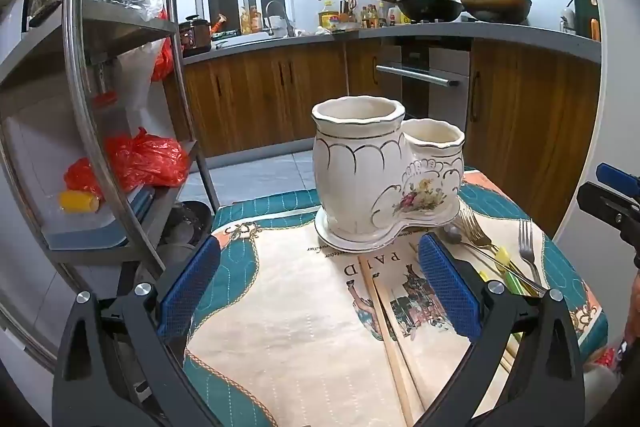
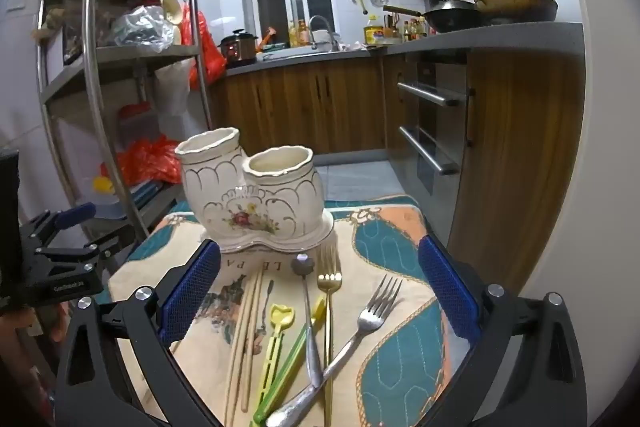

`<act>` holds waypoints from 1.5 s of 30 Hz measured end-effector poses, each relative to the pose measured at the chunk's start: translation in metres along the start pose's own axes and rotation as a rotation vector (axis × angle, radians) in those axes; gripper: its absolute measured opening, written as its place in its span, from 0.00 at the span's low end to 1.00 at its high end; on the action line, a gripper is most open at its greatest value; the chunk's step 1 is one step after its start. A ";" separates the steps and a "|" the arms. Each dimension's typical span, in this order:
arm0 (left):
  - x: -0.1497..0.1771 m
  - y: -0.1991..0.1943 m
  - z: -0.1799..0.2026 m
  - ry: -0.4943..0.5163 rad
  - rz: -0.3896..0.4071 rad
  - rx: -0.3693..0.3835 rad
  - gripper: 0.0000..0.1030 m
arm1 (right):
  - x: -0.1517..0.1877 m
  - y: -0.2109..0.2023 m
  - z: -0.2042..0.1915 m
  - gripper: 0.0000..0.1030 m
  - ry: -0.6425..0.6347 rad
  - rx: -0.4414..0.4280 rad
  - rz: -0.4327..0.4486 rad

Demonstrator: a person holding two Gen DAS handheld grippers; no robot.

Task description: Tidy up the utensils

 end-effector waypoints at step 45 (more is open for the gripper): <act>0.001 0.001 -0.007 -0.035 -0.007 0.013 0.95 | 0.008 0.011 -0.005 0.95 -0.007 -0.001 -0.026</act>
Point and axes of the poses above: each gripper's, at about its wrist camera, not at the fingertips, and y roughly the way its jaws point, z to its right, x to its underside, the point moved 5 cm from there along y, roughly the way its jaws point, and after that the axes turned 12 degrees about -x, right-handed, at the moved point
